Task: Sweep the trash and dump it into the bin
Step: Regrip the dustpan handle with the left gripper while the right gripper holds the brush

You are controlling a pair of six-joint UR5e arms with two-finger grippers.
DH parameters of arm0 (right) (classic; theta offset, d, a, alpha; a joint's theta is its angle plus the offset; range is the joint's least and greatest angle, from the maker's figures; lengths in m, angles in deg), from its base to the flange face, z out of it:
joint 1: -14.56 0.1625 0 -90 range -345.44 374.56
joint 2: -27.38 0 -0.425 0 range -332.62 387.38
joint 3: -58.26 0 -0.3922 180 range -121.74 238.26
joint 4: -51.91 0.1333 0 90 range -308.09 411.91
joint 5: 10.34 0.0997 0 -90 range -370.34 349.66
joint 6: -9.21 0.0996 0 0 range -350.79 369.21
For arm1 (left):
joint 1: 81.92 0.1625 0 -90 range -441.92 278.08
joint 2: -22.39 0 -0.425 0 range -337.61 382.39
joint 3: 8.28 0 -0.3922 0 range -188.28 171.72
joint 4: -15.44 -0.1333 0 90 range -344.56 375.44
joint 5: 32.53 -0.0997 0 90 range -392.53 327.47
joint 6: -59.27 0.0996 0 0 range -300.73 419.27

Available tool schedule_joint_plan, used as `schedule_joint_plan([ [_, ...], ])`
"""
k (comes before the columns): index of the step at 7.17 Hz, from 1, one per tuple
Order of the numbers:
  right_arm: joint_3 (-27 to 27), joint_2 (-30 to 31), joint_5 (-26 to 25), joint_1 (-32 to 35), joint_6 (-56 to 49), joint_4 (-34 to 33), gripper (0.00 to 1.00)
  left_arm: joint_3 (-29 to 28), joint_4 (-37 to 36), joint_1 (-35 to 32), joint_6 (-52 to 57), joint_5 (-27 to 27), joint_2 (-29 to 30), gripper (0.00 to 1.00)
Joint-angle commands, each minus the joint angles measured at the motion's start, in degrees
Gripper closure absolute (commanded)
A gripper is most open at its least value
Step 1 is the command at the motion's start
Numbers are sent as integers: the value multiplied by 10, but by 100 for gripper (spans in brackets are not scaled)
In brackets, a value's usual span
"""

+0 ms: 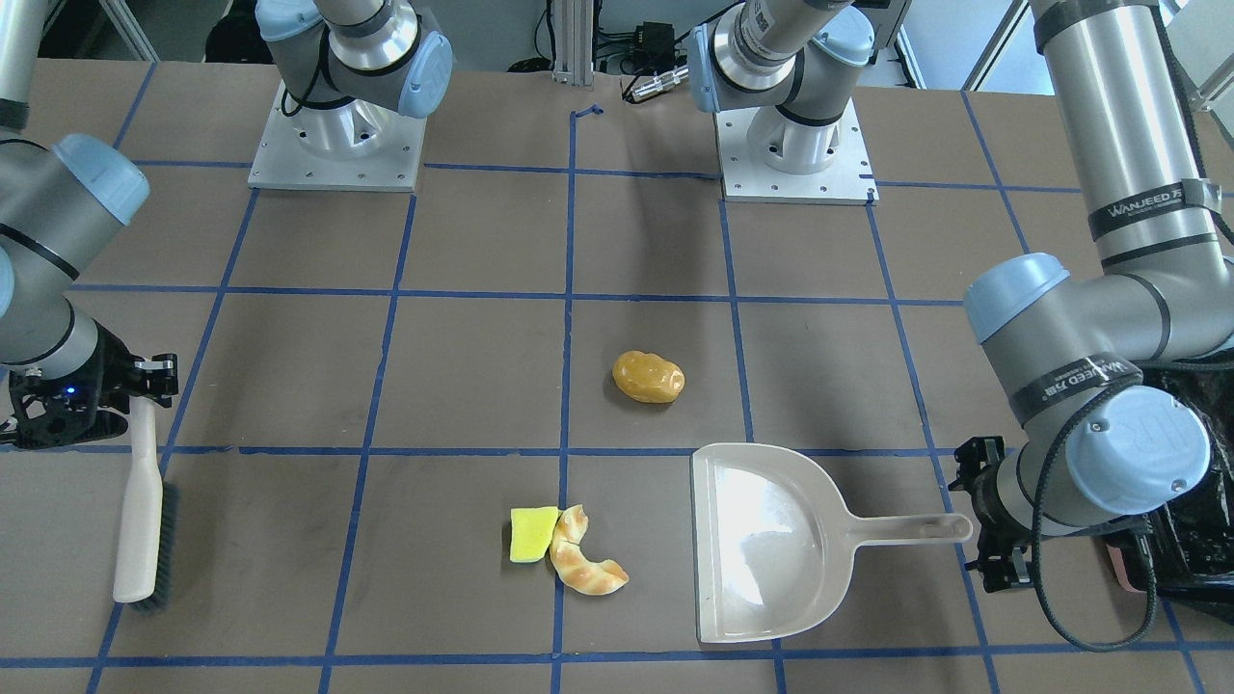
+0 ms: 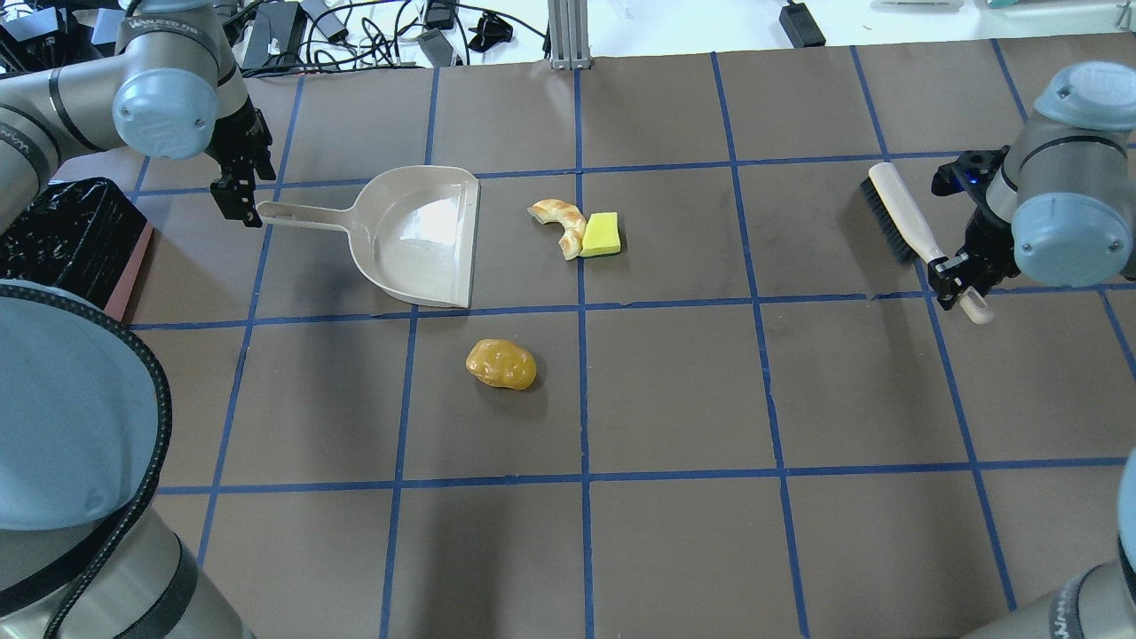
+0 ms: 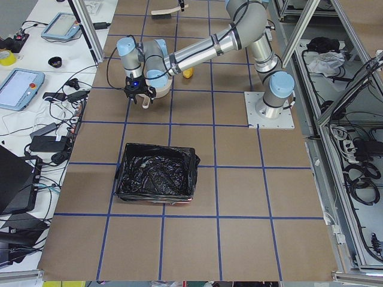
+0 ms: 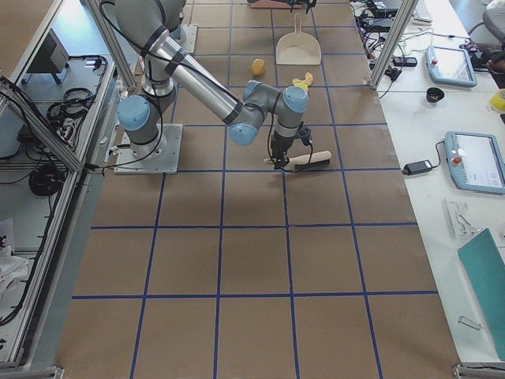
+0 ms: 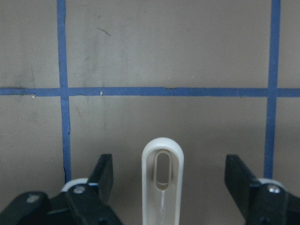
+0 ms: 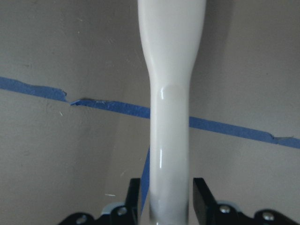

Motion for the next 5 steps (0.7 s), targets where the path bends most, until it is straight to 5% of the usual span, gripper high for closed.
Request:
schedule_joint_plan([
  [1,0,0,0,0,0,1,63,-7,-3,0,-4,0,16,15],
  [4,1,1,-1,0,0,4,84,-5,-4,-1,-7,1,24,23],
  [5,4,1,-2,0,0,5,85,-3,-8,-2,-8,2,24,35],
])
